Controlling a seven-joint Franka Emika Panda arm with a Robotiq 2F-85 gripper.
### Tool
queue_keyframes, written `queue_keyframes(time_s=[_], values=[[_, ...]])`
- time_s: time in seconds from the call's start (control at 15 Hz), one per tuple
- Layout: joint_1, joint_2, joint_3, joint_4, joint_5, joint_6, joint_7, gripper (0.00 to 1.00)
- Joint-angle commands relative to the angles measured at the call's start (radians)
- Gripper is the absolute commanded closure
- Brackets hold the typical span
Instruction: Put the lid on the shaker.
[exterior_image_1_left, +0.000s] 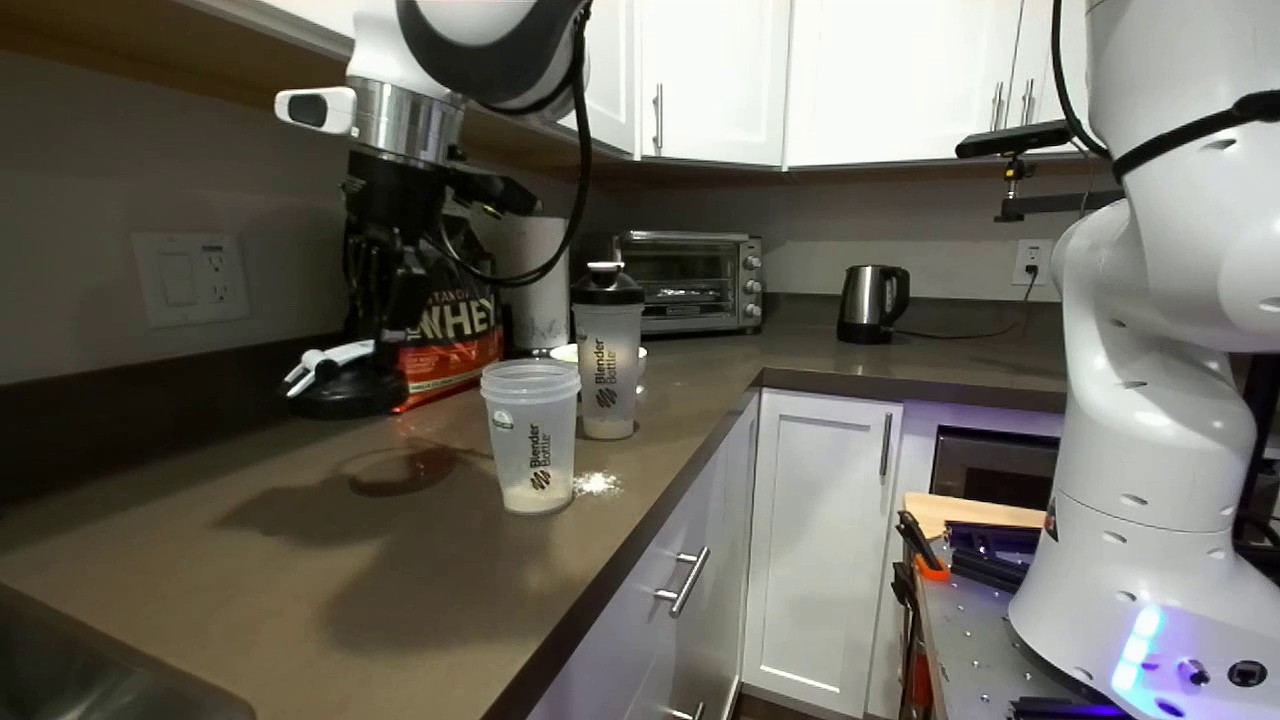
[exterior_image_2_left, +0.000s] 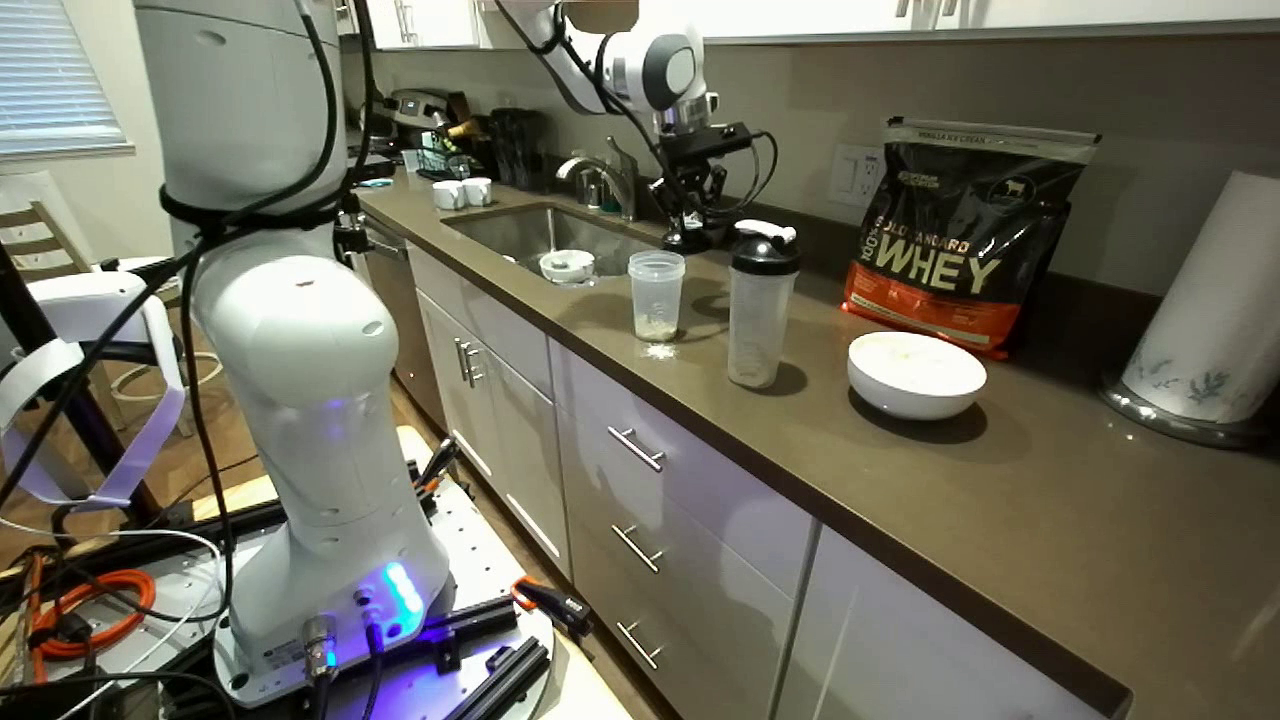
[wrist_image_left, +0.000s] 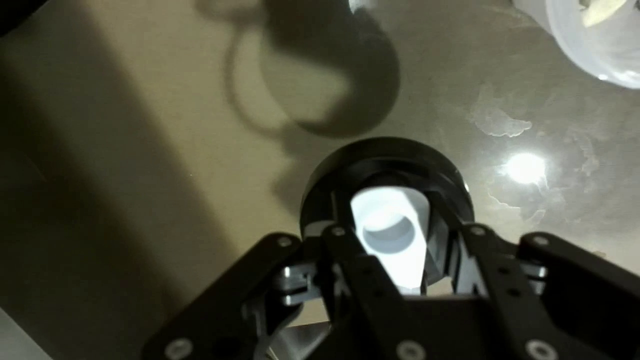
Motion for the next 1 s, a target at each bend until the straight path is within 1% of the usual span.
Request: queue_keyframes(time_s=[0.0, 0.47, 0.93], values=[[0.0, -0.104, -0.008, -0.086, -0.034, -0.009, 0.019, 0.86], [0.007, -0.257, -0.021, -0.183, -0.031, -0.063, 0.045, 0.86], [0.016, -0.371, -0.037, -0.262, -0.018, -0.114, 0.076, 0.86]])
